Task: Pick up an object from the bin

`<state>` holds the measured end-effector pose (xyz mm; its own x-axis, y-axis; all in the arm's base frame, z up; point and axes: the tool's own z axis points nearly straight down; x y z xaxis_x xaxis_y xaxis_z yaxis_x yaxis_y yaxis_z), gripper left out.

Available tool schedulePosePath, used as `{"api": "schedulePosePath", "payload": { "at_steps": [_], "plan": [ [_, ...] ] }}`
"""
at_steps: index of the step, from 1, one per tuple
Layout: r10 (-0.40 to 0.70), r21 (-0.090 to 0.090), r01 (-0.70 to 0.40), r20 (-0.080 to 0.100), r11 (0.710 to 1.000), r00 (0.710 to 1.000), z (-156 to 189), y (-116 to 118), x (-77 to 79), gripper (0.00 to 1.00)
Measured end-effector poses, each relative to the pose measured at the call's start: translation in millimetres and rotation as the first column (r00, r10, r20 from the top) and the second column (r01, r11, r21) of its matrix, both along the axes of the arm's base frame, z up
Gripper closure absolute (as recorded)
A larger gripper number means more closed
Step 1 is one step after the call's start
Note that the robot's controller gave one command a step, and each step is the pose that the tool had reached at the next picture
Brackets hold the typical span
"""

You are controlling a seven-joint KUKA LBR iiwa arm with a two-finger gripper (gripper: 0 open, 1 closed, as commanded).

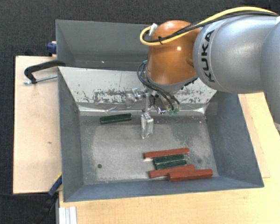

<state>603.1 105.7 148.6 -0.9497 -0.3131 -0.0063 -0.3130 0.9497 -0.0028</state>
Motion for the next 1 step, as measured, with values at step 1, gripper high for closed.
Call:
{"api": "schedulePosePath", "payload": {
  "at_steps": [1],
  "plan": [
    [-0.071, 0.004, 0.071, -0.001, 0.998, 0.998, -66.8, 21.0, -1.2, 0.0]
  ]
}}
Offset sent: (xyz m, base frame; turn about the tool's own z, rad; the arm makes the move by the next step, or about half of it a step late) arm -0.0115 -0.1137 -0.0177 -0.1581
